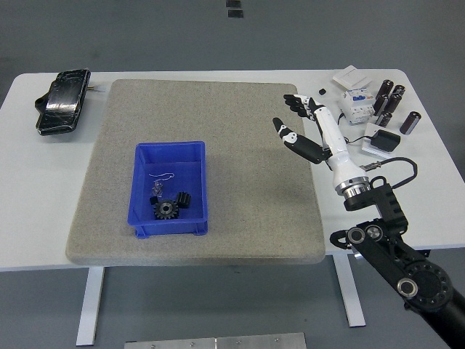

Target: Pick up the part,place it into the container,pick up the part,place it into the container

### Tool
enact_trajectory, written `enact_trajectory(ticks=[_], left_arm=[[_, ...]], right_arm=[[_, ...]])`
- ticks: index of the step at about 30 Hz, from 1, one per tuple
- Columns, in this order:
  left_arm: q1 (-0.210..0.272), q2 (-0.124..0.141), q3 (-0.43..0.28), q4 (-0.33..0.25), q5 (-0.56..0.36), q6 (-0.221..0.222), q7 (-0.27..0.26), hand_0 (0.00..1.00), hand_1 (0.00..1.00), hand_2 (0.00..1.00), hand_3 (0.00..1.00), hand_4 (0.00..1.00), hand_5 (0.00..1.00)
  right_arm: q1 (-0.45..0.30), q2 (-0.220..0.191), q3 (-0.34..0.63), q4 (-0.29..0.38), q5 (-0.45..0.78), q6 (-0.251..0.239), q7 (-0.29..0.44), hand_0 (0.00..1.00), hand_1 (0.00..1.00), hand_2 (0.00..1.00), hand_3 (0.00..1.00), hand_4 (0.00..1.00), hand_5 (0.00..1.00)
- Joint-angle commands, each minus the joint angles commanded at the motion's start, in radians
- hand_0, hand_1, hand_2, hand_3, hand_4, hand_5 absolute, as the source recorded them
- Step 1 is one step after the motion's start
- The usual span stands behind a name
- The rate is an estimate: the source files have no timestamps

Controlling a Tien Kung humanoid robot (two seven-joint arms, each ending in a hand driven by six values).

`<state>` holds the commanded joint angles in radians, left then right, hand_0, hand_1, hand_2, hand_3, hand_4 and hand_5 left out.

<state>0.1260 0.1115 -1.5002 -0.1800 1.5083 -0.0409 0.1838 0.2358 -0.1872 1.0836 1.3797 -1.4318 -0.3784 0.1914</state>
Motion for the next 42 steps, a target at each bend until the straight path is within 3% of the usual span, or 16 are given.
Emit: enact_trajectory(ticks=[6,16,21,30,39,42], left_arm=[[0.002,0.005,-0.007,0.000,0.009,0.000,0.000,0.663,0.619,0.588,0.588,0.681,0.585],[-0.002,0.007,-0.015,0.000,0.025,-0.002,0.001,0.663,0.620,0.588,0.588,0.680,0.582],[-0.006,0.012,-0.011,0.000,0.022,-0.002,0.000,0.663,0.620,0.588,0.588,0.680,0.582],[0.001,0.008,-0.001,0.000,0.009,-0.002,0.000,0.663,0.618,0.588,0.589,0.681,0.578],[0.021,-0.011,0.007,0.000,-0.011,0.000,0.001,0.663,0.618,0.588,0.589,0.682,0.576],[0.022,-0.011,0.001,0.000,-0.007,0.001,0.000,0.663,0.619,0.588,0.588,0.683,0.576]], right_arm=[[-0.086,-0.002,0.086,0.008,0.183,0.039,0.090,0.774,0.739,0.740,0.725,0.755,0.458],[-0.092,0.001,0.082,0.011,0.373,0.071,0.118,0.787,0.733,0.738,0.724,0.776,0.470],[-0.097,0.003,0.055,0.046,0.456,0.097,0.123,0.787,0.733,0.738,0.724,0.776,0.470],[-0.099,-0.002,0.030,0.109,0.489,0.113,0.121,0.789,0.736,0.739,0.729,0.788,0.485],[-0.087,-0.011,0.044,0.070,0.468,0.119,0.103,0.797,0.742,0.752,0.731,0.789,0.494],[-0.081,-0.014,0.054,0.055,0.461,0.120,0.097,0.840,0.783,0.795,0.753,0.799,0.504]])
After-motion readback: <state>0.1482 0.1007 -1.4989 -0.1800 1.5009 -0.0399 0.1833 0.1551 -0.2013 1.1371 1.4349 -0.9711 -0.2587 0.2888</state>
